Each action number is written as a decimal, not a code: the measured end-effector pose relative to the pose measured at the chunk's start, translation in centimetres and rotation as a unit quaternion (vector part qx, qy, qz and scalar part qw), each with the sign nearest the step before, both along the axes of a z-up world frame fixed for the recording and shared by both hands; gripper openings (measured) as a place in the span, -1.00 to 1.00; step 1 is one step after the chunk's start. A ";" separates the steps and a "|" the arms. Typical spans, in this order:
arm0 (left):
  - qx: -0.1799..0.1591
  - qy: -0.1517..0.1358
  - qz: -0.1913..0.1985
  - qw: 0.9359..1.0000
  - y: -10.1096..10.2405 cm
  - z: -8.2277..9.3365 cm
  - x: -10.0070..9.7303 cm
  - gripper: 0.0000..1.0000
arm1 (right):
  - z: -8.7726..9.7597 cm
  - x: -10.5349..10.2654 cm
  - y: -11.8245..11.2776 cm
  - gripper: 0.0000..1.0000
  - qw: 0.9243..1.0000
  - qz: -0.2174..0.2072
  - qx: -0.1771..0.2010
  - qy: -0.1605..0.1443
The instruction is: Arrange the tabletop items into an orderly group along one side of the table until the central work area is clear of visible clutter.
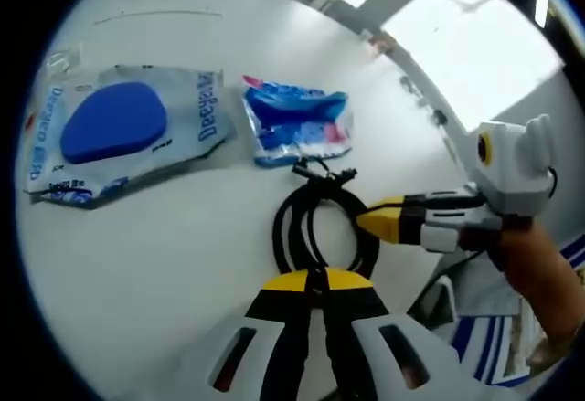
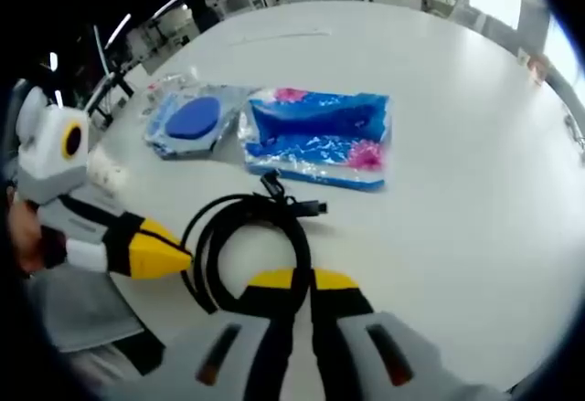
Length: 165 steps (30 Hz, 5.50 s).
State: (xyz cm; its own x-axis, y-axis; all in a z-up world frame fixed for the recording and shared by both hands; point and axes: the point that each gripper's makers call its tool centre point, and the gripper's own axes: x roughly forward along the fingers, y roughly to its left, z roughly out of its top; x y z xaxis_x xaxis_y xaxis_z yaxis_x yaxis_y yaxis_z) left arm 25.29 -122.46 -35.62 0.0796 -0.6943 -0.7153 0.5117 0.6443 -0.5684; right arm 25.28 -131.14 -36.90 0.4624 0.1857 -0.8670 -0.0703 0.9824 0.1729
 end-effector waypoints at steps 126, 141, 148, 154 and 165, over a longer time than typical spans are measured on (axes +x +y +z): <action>-0.114 -0.248 -0.055 0.960 13.3 15.1 3.4 0.92 | 12.8 3.2 9.2 0.64 0.979 0.016 0.090 -0.180; -0.105 -0.293 -0.030 0.950 22.6 18.4 4.6 0.92 | 16.3 5.6 16.4 0.53 0.958 -0.047 0.211 -0.190; -0.105 -0.302 -0.038 0.947 25.7 18.9 4.8 0.90 | 17.8 7.9 19.7 0.48 0.950 -0.065 0.241 -0.190; -0.114 -0.305 -0.044 0.945 28.3 19.1 5.4 0.86 | 20.0 13.1 21.9 0.38 0.900 -0.165 0.361 -0.180; -0.126 -0.300 -0.039 0.945 32.6 18.5 7.8 0.85 | 18.0 22.8 24.1 0.32 0.856 -0.267 0.419 -0.142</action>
State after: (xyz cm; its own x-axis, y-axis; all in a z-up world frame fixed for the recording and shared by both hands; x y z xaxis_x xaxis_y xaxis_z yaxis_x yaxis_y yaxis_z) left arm 33.11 -89.85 -17.09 0.3600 -0.8567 -0.3694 0.8305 0.4747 -0.2914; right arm 48.06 -107.06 -18.93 0.8460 0.3835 -0.3705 0.1936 0.4264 0.8836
